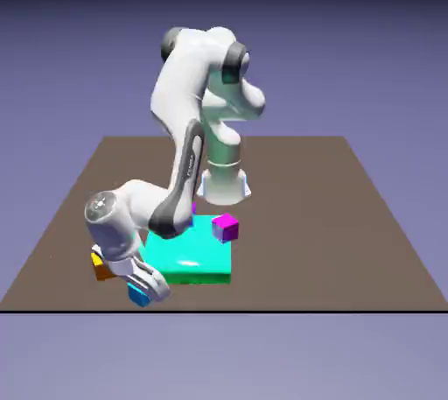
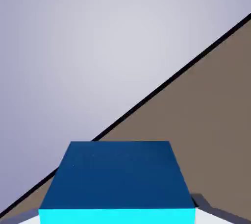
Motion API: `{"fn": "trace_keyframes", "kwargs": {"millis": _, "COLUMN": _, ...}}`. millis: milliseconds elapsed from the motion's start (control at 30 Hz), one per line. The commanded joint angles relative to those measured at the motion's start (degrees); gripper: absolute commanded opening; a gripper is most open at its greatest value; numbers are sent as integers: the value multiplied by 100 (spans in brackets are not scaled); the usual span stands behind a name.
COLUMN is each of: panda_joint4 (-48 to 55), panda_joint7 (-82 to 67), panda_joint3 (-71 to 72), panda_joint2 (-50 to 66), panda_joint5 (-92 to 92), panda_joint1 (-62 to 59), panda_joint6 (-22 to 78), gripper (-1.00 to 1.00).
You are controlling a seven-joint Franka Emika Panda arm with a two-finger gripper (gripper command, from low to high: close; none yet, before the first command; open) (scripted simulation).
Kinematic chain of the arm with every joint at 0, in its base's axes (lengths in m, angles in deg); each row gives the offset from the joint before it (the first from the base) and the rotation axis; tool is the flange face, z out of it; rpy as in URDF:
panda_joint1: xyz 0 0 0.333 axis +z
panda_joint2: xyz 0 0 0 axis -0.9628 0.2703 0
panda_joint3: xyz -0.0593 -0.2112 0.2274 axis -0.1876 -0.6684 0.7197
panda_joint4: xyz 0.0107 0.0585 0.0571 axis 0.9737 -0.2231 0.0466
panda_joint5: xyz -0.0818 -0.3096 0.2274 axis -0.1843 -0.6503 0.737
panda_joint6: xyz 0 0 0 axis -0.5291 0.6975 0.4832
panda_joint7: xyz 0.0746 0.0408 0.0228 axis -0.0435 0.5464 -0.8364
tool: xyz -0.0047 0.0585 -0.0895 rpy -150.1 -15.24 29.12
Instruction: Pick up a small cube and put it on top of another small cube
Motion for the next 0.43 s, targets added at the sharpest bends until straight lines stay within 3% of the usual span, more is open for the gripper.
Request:
{"fn": "trace_keyframes", "kwargs": {"millis": 0, "panda_joint4": -150, "panda_joint7": -212, "panda_joint3": -208, "panda_joint2": -168, "panda_joint5": -87, "panda_joint1": -64, "panda_joint6": 50, "gripper": -100}}
{"fn": "trace_keyframes", "kwargs": {"millis": 133, "panda_joint4": -739, "panda_joint7": -1090, "panda_joint3": -1024, "panda_joint2": -830, "panda_joint5": -347, "panda_joint1": -315, "panda_joint6": 244, "gripper": -100}}
{"fn": "trace_keyframes", "kwargs": {"millis": 300, "panda_joint4": -1022, "panda_joint7": -1378, "panda_joint3": -708, "panda_joint2": -208, "panda_joint5": 101, "panda_joint1": -498, "panda_joint6": -588, "gripper": -100}}
{"fn": "trace_keyframes", "kwargs": {"millis": 333, "panda_joint4": -1023, "panda_joint7": -1378, "panda_joint3": -708, "panda_joint2": -208, "panda_joint5": 101, "panda_joint1": -498, "panda_joint6": -588, "gripper": 100}}
{"fn": "trace_keyframes", "kwargs": {"millis": 400, "panda_joint4": -938, "panda_joint7": -1292, "panda_joint3": -803, "panda_joint2": -394, "panda_joint5": -33, "panda_joint1": -443, "panda_joint6": -339, "gripper": 100}}
